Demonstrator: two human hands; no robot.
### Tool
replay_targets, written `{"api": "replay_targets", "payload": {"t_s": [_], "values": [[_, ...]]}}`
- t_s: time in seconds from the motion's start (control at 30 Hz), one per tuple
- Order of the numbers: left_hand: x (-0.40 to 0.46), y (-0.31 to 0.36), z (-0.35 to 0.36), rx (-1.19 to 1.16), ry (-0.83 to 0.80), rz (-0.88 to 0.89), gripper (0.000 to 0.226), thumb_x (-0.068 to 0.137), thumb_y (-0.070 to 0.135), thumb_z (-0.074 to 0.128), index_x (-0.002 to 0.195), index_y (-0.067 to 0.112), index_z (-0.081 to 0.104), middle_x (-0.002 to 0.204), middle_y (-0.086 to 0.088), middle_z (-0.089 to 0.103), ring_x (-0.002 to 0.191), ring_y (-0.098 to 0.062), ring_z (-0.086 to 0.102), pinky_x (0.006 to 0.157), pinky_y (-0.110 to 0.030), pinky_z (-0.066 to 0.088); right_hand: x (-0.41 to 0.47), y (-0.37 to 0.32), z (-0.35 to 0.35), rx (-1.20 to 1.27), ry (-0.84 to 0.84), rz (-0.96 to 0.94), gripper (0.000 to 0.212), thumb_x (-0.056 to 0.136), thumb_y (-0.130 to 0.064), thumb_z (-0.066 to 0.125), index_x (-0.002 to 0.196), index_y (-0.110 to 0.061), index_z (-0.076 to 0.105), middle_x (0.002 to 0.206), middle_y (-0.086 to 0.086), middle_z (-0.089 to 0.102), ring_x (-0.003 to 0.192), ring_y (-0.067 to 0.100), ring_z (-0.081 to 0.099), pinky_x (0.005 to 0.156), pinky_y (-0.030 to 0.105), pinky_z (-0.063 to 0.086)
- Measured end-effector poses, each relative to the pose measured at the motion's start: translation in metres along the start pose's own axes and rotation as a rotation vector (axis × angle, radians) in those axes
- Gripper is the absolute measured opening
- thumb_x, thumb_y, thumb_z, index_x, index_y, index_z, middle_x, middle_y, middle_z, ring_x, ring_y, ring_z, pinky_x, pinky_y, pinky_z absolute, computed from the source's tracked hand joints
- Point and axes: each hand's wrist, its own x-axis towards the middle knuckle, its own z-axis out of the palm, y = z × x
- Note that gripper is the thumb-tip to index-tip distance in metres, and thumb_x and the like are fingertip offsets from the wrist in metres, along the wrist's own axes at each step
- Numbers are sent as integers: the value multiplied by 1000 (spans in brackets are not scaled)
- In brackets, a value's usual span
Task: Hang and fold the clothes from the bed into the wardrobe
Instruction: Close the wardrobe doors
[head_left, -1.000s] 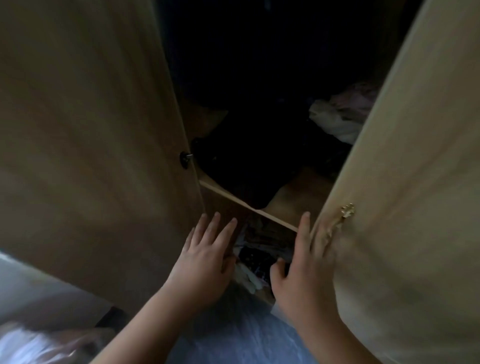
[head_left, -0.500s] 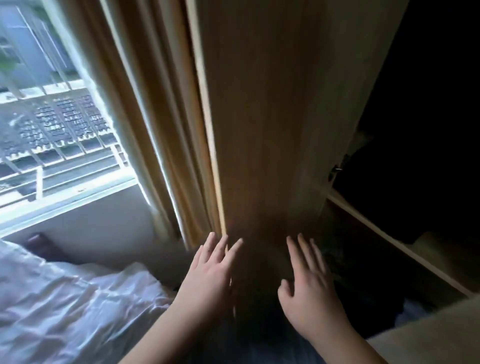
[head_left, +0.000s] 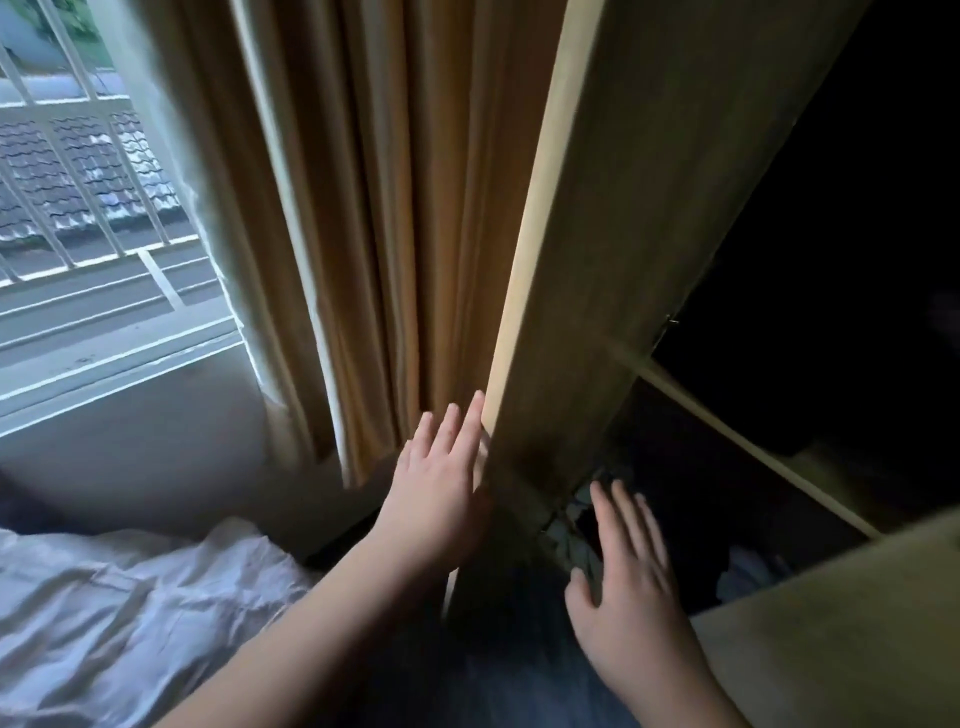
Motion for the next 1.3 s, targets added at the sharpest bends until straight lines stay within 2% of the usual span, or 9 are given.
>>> {"api": "replay_targets", "payload": {"t_s": [0.13,0.33,0.67,0.83,0.9,1.0,1.1,1.2,1.3], "values": [[-16,18,-5,83,-40,8,84,100,42,45,151,39,-22,165,3,-16,151,-27,-17,123,-53,2,-6,17,-3,10,-2,60,85,92,-28,56,157,-34,1,165,-12,-3,151,11,-9,123,33,3],[-46,77,14,171,-180,108,87,100,50,41,148,35,-30,164,1,-20,150,-29,-20,122,-53,-2,-17,41,-13,13,52,53,82,85,-25,67,154,-25,23,164,0,18,152,20,9,123,37,13],[-43,227,69,250,-314,411,81,101,42,40,153,27,-21,156,2,-37,145,-26,-31,120,-51,-11,-56,168,-90,56,195,203,87,84,-24,67,156,-27,18,163,-1,19,152,20,11,121,45,25],[0,295,110,270,-268,540,77,101,40,38,153,30,-19,156,4,-38,146,-24,-29,123,-50,0,-77,232,-128,50,238,277,83,89,-27,59,156,-32,11,164,-2,14,151,20,10,122,40,21],[14,318,129,262,-243,553,79,101,40,39,154,27,-18,157,1,-36,148,-25,-24,124,-48,4,-80,254,-140,42,244,288,82,90,-28,55,156,-32,8,165,-2,8,152,19,6,123,38,18],[29,346,151,244,-212,532,82,100,39,41,153,24,-20,158,-4,-35,150,-27,-18,124,-44,6,-73,284,-154,9,309,296,81,85,-30,51,156,-29,14,164,4,15,151,23,12,122,39,21],[45,363,162,225,-193,531,80,101,36,40,154,26,-19,158,-2,-34,152,-24,-10,122,-38,8,-55,306,-169,-53,332,290,82,85,-32,49,156,-29,9,165,6,14,152,26,10,121,42,22],[64,371,169,242,-187,533,81,99,38,42,153,31,-19,159,1,-32,153,-26,-4,123,-41,14,-35,321,-176,-114,318,265,83,90,-31,51,157,-28,3,166,5,4,153,26,1,124,39,11],[76,381,177,253,-190,541,84,99,39,43,152,30,-20,160,-2,-30,153,-28,4,122,-46,20,-16,329,-175,-111,308,236,83,90,-29,53,157,-27,5,167,6,1,153,26,-1,124,44,15]]}}
